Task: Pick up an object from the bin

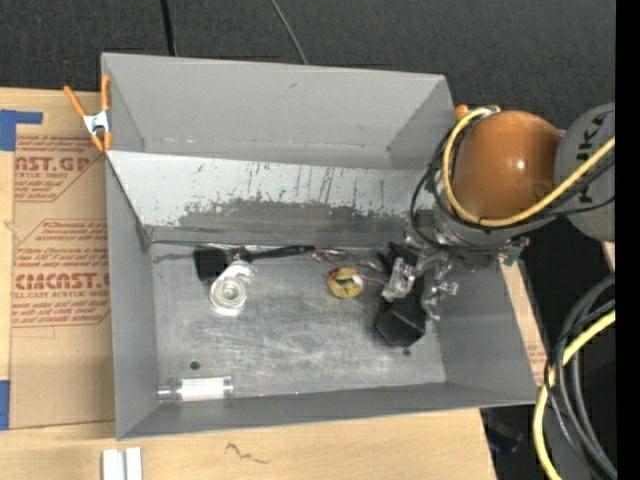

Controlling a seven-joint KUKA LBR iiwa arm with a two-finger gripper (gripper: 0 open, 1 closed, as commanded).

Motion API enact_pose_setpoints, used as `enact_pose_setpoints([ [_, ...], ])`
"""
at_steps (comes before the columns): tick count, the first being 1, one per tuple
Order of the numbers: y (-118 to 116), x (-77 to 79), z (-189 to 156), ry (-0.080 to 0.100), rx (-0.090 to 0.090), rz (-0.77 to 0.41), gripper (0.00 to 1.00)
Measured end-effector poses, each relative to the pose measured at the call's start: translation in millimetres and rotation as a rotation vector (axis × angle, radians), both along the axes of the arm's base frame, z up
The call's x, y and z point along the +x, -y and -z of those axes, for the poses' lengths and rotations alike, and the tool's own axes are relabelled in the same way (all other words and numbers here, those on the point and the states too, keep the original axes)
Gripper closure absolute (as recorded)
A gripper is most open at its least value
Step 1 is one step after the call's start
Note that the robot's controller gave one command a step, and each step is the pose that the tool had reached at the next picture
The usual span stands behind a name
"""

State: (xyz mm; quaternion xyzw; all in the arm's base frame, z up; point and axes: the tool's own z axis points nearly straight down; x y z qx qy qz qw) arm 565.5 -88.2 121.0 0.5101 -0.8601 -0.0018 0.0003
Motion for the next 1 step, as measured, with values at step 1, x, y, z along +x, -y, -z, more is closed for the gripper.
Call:
enact_pose_setpoints([
  [1, 0.0, -0.1, 0.2, 0.000, 0.000, 0.000, 1.00],
])
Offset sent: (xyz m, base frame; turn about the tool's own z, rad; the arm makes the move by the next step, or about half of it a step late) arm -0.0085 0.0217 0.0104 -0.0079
